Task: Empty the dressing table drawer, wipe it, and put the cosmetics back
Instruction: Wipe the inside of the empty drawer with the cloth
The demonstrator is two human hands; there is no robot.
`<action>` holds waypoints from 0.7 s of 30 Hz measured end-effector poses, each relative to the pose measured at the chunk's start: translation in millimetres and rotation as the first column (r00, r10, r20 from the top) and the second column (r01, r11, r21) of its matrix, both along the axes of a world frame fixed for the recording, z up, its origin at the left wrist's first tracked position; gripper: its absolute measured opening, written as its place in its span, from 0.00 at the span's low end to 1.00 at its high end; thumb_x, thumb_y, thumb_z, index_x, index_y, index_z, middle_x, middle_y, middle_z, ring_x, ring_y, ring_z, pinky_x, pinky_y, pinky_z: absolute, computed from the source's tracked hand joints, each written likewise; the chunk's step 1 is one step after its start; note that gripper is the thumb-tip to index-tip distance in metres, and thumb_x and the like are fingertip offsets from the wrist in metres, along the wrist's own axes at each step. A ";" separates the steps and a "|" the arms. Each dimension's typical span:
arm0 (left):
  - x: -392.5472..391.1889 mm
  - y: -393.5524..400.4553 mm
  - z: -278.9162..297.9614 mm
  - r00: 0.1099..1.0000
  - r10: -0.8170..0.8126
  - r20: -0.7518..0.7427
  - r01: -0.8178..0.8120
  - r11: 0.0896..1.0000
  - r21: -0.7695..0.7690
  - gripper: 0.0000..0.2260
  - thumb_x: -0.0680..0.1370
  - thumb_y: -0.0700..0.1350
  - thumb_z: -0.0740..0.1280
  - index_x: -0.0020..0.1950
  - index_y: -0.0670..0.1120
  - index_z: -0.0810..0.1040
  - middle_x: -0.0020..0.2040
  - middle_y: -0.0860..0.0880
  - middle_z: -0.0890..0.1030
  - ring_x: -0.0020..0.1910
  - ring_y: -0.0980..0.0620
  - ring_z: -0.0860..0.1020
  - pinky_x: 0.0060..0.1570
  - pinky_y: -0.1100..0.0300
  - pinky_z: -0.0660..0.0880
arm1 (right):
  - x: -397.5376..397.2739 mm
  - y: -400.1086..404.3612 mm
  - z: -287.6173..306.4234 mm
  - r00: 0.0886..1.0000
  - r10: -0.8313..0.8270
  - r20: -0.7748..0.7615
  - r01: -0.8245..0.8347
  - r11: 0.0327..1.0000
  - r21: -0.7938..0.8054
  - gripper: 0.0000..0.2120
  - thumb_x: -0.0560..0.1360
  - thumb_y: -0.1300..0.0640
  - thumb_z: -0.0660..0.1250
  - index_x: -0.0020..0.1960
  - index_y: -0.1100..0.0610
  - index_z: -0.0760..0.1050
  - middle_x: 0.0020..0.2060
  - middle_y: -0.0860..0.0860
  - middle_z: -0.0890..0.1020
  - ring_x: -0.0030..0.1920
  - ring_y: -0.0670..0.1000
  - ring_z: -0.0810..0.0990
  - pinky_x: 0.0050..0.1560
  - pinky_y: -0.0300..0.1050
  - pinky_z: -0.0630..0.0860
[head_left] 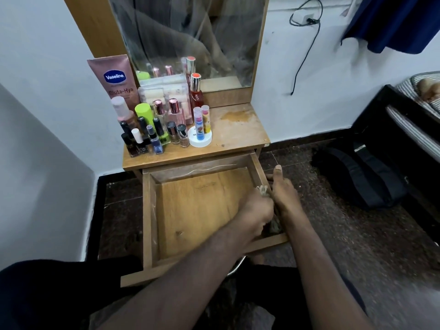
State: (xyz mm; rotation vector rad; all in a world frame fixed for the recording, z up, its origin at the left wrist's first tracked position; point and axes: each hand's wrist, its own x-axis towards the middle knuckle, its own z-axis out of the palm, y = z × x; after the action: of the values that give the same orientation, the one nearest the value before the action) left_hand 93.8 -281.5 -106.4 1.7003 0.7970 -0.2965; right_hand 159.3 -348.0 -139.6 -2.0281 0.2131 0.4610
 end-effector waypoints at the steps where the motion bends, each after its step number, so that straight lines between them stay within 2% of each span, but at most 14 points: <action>1: 8.7 2.2 2.3 0.998 0.056 -0.008 -0.056 0.998 -0.006 0.09 0.86 0.45 0.61 0.50 0.47 0.79 0.45 0.47 0.81 0.42 0.50 0.79 0.39 0.57 0.77 | -0.1 -0.3 1.8 1.000 0.002 -0.003 -0.002 1.000 -0.002 0.36 0.82 0.30 0.45 0.63 0.49 0.85 0.64 0.59 0.83 0.68 0.62 0.78 0.73 0.59 0.71; 3: 26.3 10.4 4.1 0.986 0.165 -0.004 -0.165 0.986 0.013 0.09 0.87 0.47 0.60 0.55 0.47 0.78 0.45 0.49 0.79 0.38 0.53 0.75 0.31 0.60 0.71 | 0.4 -1.4 3.8 1.000 0.006 -0.004 -0.006 1.000 -0.030 0.34 0.86 0.35 0.45 0.69 0.52 0.81 0.71 0.62 0.77 0.72 0.63 0.74 0.75 0.55 0.68; 4: 35.4 15.3 4.4 0.974 0.225 0.009 -0.225 0.974 0.022 0.09 0.88 0.47 0.60 0.59 0.46 0.78 0.46 0.48 0.79 0.38 0.53 0.76 0.30 0.61 0.70 | 1.1 -2.0 4.4 1.000 0.010 -0.012 -0.011 0.999 -0.047 0.33 0.86 0.36 0.45 0.71 0.53 0.79 0.73 0.62 0.75 0.74 0.63 0.72 0.75 0.54 0.66; 6: 53.6 24.6 5.2 0.940 0.330 0.083 -0.334 0.942 0.041 0.11 0.88 0.48 0.61 0.62 0.44 0.78 0.52 0.46 0.82 0.43 0.50 0.79 0.34 0.58 0.72 | 0.8 -1.8 7.3 0.999 0.031 -0.036 -0.034 0.998 -0.059 0.33 0.86 0.36 0.44 0.74 0.53 0.77 0.75 0.62 0.73 0.76 0.62 0.69 0.75 0.54 0.64; 8: 65.5 29.2 4.6 0.936 0.328 0.131 -0.344 0.929 0.134 0.13 0.87 0.50 0.62 0.62 0.43 0.79 0.57 0.43 0.83 0.51 0.44 0.81 0.41 0.55 0.74 | -0.5 -1.1 9.5 0.999 0.032 -0.040 -0.035 0.998 -0.053 0.33 0.86 0.36 0.44 0.74 0.54 0.76 0.76 0.62 0.72 0.77 0.63 0.68 0.76 0.57 0.63; 10: 64.1 25.8 1.2 0.975 0.191 0.113 -0.217 0.928 0.304 0.14 0.87 0.50 0.61 0.62 0.42 0.79 0.58 0.42 0.83 0.54 0.41 0.82 0.44 0.53 0.76 | 0.6 -0.8 7.9 1.000 0.009 -0.029 -0.010 0.999 -0.041 0.32 0.87 0.37 0.45 0.73 0.54 0.77 0.75 0.62 0.72 0.76 0.63 0.68 0.77 0.58 0.64; 12: 45.1 14.3 -1.1 0.999 -0.029 0.031 0.012 0.892 0.451 0.11 0.87 0.47 0.61 0.60 0.42 0.80 0.57 0.42 0.83 0.52 0.43 0.82 0.41 0.55 0.77 | 3.6 -2.0 4.0 1.000 -0.004 -0.026 0.003 0.999 -0.032 0.32 0.87 0.37 0.45 0.71 0.54 0.78 0.74 0.63 0.74 0.75 0.63 0.71 0.76 0.57 0.65; 13: 31.9 6.7 -0.8 0.989 -0.148 -0.016 0.137 0.871 0.472 0.10 0.87 0.44 0.61 0.59 0.42 0.81 0.56 0.44 0.83 0.51 0.44 0.82 0.42 0.54 0.79 | 5.4 -2.4 1.4 1.000 0.003 -0.024 -0.004 0.999 -0.032 0.32 0.87 0.37 0.45 0.70 0.53 0.80 0.73 0.63 0.74 0.74 0.62 0.71 0.76 0.56 0.65; 15: 8.2 -3.9 0.3 0.934 -0.346 -0.094 0.352 0.835 0.422 0.09 0.85 0.39 0.62 0.59 0.40 0.81 0.55 0.47 0.81 0.56 0.42 0.81 0.57 0.51 0.80 | 7.9 -4.0 -3.9 1.000 0.028 -0.010 -0.028 0.999 -0.034 0.33 0.86 0.36 0.44 0.68 0.51 0.81 0.72 0.61 0.76 0.73 0.62 0.72 0.76 0.56 0.65; 16: 2.8 -2.9 0.1 0.913 -0.392 -0.110 0.403 0.835 0.373 0.09 0.83 0.38 0.63 0.58 0.40 0.82 0.55 0.44 0.83 0.56 0.41 0.81 0.58 0.52 0.78 | 8.5 -4.3 -6.2 0.999 0.031 -0.006 -0.032 0.999 -0.033 0.33 0.86 0.35 0.43 0.67 0.50 0.82 0.72 0.61 0.76 0.73 0.62 0.73 0.76 0.56 0.66; 17: 1.7 1.0 -1.0 0.916 -0.385 -0.107 0.399 0.862 0.311 0.08 0.82 0.37 0.63 0.55 0.42 0.82 0.53 0.42 0.84 0.54 0.42 0.81 0.54 0.54 0.77 | 8.6 -4.5 -7.4 1.000 0.028 -0.007 -0.028 0.999 -0.027 0.34 0.85 0.34 0.43 0.66 0.50 0.83 0.71 0.60 0.77 0.71 0.62 0.74 0.75 0.57 0.67; 19: 10.5 13.4 -4.4 0.972 -0.231 -0.048 0.235 0.967 0.097 0.08 0.82 0.38 0.63 0.50 0.42 0.82 0.49 0.43 0.84 0.49 0.44 0.83 0.47 0.51 0.80 | 9.2 -4.5 -8.6 1.000 0.009 -0.003 -0.009 1.000 -0.024 0.35 0.85 0.33 0.43 0.67 0.51 0.82 0.70 0.60 0.78 0.70 0.62 0.75 0.74 0.56 0.69; 21: 31.1 22.2 -13.8 0.999 -0.035 0.011 0.034 0.999 0.011 0.09 0.83 0.42 0.64 0.52 0.44 0.84 0.48 0.44 0.85 0.47 0.45 0.84 0.42 0.49 0.83 | 8.5 -2.6 -6.6 1.000 0.000 -0.004 0.000 0.999 -0.044 0.36 0.85 0.34 0.43 0.69 0.53 0.81 0.71 0.62 0.77 0.71 0.63 0.74 0.73 0.56 0.68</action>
State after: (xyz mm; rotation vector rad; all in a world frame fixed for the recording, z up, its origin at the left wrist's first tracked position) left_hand 124.9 -259.3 -120.2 1.7254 0.7630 -0.3070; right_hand 167.8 -350.6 -146.3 -2.0700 0.2273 0.4646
